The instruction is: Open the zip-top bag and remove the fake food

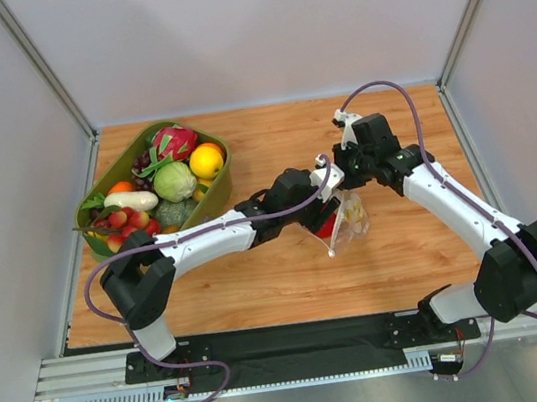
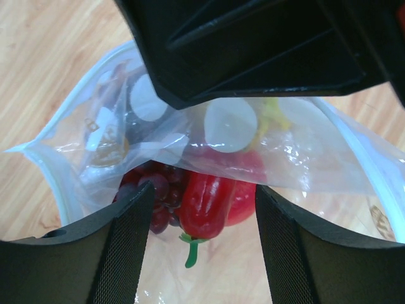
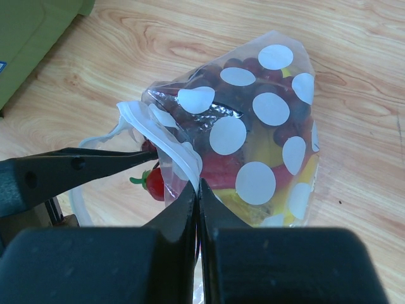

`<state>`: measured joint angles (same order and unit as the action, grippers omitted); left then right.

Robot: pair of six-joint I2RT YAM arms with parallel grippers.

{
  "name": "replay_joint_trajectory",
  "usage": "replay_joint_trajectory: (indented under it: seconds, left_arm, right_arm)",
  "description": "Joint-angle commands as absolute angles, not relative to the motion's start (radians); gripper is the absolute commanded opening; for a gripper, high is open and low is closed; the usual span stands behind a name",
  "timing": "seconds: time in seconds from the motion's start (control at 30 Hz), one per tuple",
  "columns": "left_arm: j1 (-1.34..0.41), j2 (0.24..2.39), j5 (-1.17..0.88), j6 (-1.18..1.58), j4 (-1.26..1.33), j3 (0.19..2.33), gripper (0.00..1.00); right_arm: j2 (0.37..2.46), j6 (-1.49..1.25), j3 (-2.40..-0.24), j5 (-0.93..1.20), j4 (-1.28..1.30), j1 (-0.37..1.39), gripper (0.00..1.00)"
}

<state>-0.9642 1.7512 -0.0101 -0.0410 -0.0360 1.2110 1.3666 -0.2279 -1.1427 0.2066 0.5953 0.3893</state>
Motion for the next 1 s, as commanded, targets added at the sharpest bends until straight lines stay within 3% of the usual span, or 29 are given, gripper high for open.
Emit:
replay_joint_trajectory:
  seconds: [0.0,0.5,0.97]
  left_arm:
    - [-0.971,1.835,0.141,-0.067,-0.097,1.219,0.71]
    - [-0.971,1.732,0.035,-0.126,0.104,0.996,0.75]
    - [-0.973,1.781,0.041,-0.141,0.083,1.083,0.73]
  right_arm:
    - [1.321,-0.25,-1.167,0.287,0.552,0.419,0.0]
    - [1.318,-0.252,-1.164,0.293,0.552,0.4,0.0]
    - [1.328,-0.255,-1.166,0.302,0.549,0.393,0.0]
